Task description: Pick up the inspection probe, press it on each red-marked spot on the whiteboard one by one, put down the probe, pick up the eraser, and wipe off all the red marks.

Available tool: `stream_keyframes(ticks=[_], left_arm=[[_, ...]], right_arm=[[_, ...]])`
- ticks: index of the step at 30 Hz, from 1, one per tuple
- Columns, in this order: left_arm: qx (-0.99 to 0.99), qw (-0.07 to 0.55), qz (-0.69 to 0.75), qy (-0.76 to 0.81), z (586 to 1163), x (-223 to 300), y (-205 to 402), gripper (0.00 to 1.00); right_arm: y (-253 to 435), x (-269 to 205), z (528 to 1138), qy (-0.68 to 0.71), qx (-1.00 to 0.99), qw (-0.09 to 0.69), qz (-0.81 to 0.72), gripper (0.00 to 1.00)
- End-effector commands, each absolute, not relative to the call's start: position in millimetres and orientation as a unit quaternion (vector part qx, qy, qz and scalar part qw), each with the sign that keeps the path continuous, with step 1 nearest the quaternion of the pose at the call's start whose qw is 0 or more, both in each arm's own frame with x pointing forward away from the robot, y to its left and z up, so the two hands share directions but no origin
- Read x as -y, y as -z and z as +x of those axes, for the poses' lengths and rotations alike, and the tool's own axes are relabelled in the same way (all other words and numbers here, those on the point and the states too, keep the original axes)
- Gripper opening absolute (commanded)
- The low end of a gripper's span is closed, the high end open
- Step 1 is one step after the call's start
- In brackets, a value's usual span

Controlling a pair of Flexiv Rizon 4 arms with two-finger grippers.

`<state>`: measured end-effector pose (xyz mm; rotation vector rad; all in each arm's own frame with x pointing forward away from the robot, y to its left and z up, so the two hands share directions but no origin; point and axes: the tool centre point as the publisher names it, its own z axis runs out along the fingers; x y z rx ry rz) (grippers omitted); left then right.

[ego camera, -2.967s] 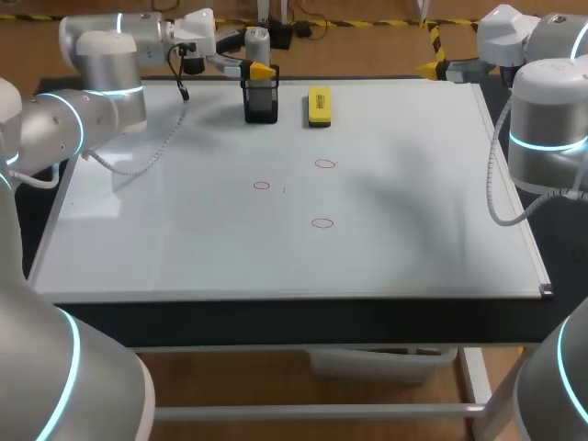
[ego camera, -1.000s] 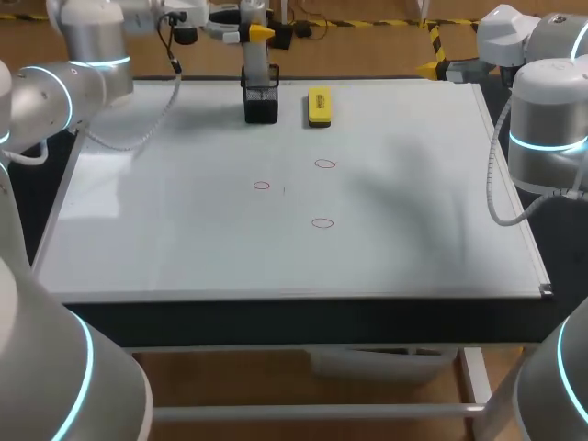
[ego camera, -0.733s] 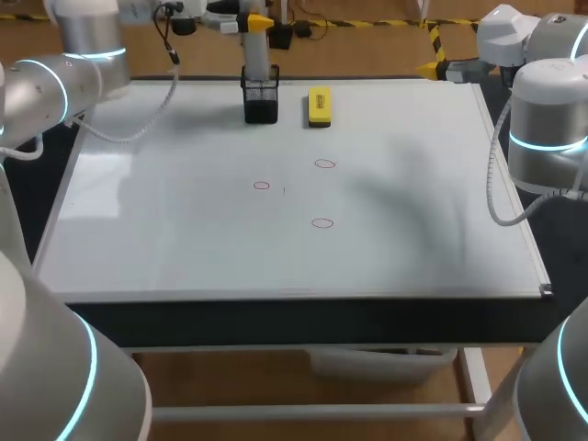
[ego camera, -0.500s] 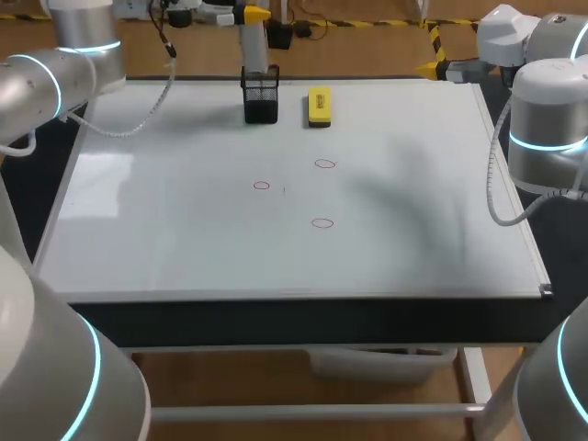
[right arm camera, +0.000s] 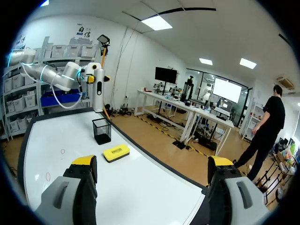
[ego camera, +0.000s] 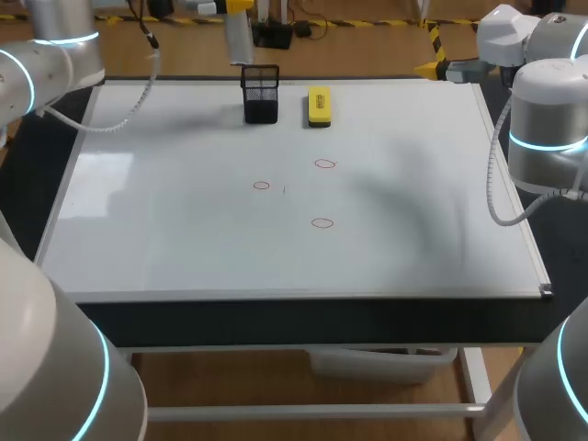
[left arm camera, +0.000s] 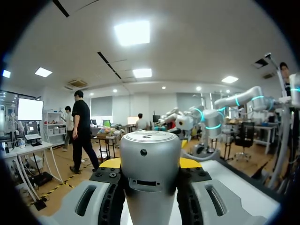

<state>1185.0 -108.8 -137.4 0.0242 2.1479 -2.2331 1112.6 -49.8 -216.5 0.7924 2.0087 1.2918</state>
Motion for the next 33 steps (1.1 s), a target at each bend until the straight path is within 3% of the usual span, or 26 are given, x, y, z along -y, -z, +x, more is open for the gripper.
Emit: stream_keyframes(ticks=[1,33], left_arm=[[-0.696,0.073,-0.042,0.713,1172.9,93.2,132.9,0.0],[-0.699,0.181,-0.119,0.681,1159.0,-34.6,175.3,0.0]], right_arm=[[215.9,49.9,1113.1,-0.488,-0.761,0.307,0.3,1.0],[215.9,49.9,1113.1,-0.488,-0.761,0.307,0.3,1.0]])
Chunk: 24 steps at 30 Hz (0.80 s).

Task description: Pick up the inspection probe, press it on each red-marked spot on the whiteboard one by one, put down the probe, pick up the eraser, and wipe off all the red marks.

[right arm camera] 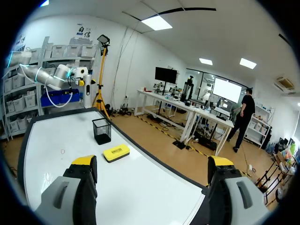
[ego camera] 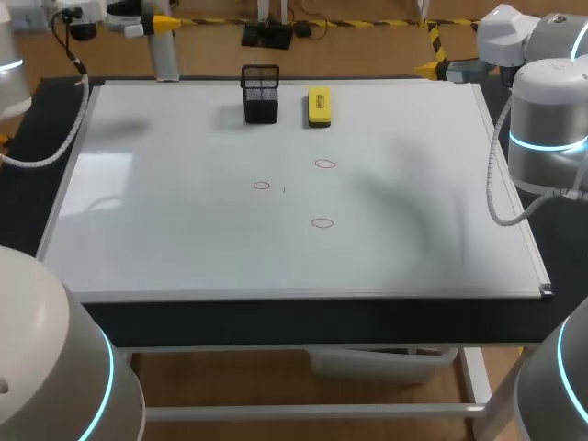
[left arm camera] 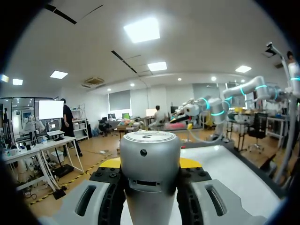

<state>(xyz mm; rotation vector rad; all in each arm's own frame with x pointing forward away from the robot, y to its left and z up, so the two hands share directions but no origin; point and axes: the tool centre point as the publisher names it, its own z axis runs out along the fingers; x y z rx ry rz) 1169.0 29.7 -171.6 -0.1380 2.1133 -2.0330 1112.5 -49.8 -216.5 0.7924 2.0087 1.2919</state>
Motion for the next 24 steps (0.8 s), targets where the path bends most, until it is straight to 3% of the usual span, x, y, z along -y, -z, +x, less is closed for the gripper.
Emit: stream_keyframes(ticks=[1,24], left_arm=[[-0.698,0.182,-0.121,0.682,1158.6,-36.4,177.2,0.0],[-0.704,0.195,-0.168,0.662,1154.1,-55.5,208.0,0.0]], right_arm=[[215.9,49.9,1113.1,-0.488,-0.761,0.307,0.3,1.0],[215.9,49.9,1113.1,-0.488,-0.761,0.307,0.3,1.0]])
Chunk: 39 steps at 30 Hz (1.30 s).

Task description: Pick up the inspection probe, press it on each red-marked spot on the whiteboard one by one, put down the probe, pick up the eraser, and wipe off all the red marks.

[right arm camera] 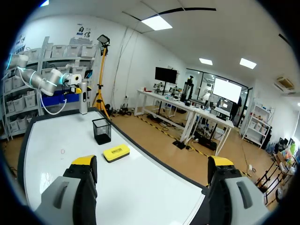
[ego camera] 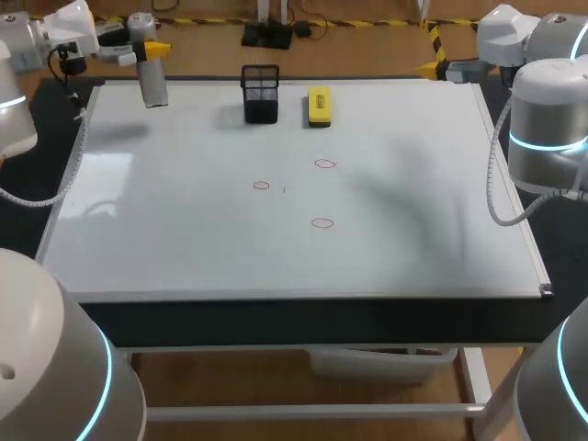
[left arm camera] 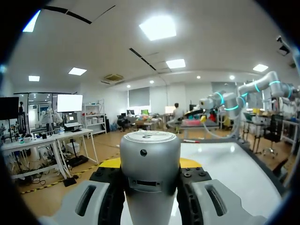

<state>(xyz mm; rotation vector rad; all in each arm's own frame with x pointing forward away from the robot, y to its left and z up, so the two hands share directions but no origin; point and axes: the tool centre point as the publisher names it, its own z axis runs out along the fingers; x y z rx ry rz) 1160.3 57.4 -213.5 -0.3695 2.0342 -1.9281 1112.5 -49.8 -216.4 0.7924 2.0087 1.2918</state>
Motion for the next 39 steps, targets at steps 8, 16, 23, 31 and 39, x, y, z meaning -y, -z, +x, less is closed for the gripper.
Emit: stream_keyframes(ticks=[8,16,23,31,39], left_arm=[[-0.704,0.195,-0.168,0.662,1154.1,-55.5,208.0,0.0],[-0.704,0.195,-0.168,0.662,1154.1,-55.5,208.0,0.0],[-0.704,0.195,-0.168,0.662,1154.1,-55.5,208.0,0.0],[-0.704,0.195,-0.168,0.662,1154.1,-55.5,208.0,0.0],[-0.704,0.195,-0.168,0.662,1154.1,-55.5,208.0,0.0]], right_arm=[[215.9,49.9,1113.1,-0.488,-0.761,0.307,0.3,1.0],[215.9,49.9,1113.1,-0.488,-0.761,0.307,0.3,1.0],[218.3,47.9,1120.9,-0.489,-0.766,0.297,0.294,1.0],[233.6,38.1,1143.6,-0.484,-0.798,0.247,0.261,1.0],[247.5,32.7,1169.5,-0.447,-0.848,0.196,0.208,1.0]])
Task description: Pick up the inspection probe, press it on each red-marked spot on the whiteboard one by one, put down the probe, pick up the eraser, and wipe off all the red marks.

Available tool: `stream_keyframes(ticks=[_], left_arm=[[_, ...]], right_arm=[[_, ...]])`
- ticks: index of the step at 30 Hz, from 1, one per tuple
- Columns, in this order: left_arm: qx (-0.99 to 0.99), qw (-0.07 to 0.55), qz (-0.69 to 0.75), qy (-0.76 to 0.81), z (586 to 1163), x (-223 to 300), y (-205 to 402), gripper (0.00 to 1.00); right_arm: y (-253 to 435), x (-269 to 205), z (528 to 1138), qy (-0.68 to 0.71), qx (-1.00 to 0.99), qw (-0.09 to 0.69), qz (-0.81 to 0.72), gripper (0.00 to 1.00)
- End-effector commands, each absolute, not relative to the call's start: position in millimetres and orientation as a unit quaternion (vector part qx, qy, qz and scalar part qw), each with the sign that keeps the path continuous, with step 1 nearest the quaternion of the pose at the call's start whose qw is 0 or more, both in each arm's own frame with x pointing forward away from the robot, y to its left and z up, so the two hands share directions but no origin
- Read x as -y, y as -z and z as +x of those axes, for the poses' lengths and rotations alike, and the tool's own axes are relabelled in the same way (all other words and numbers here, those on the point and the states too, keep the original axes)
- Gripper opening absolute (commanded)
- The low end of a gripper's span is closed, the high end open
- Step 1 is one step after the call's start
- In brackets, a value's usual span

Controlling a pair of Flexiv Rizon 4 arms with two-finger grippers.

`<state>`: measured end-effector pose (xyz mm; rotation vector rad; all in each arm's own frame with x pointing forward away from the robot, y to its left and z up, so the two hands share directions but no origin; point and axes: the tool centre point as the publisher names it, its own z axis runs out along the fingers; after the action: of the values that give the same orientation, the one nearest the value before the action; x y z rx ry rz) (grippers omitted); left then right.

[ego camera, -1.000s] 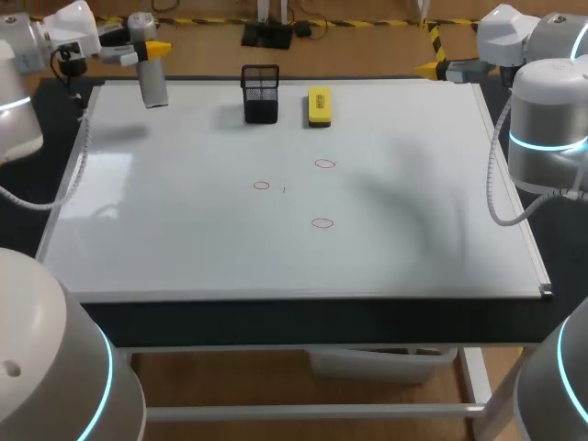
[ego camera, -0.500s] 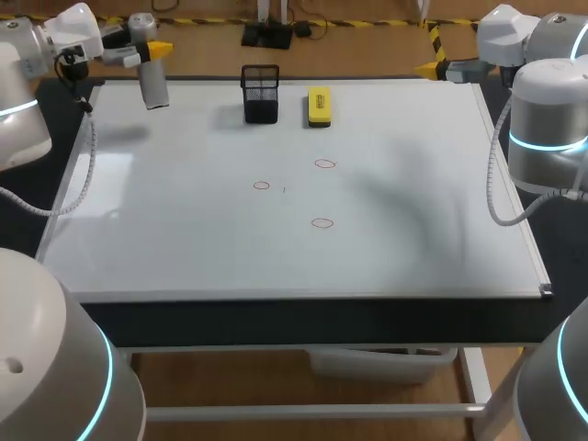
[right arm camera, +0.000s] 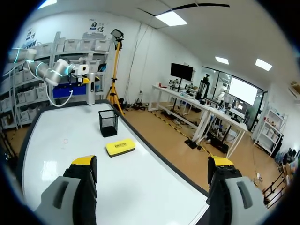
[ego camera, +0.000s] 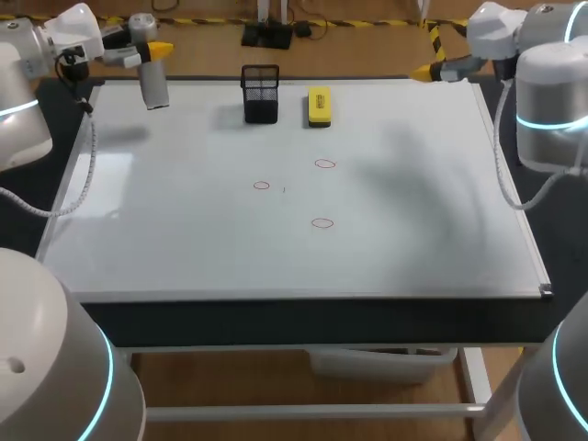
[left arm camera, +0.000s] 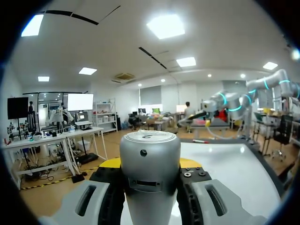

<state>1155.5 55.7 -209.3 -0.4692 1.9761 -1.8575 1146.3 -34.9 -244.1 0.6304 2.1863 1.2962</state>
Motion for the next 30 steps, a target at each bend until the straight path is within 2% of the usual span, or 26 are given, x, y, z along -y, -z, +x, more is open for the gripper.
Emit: stream_keyframes(ticks=[1,17,30], left_arm=[[-0.704,0.195,-0.168,0.662,1154.1,-55.5,208.0,0.0],[-0.704,0.195,-0.168,0.662,1154.1,-55.5,208.0,0.0],[-0.704,0.195,-0.168,0.662,1154.1,-55.5,208.0,0.0]], right_arm=[[249.7,32.2,1173.1,-0.444,-0.852,0.19,0.203,1.0],[282.1,9.9,1227.6,-0.345,-0.932,0.075,0.08,1.0],[297.0,-34.0,1247.9,-0.287,-0.955,0.019,-0.068,1.0]])
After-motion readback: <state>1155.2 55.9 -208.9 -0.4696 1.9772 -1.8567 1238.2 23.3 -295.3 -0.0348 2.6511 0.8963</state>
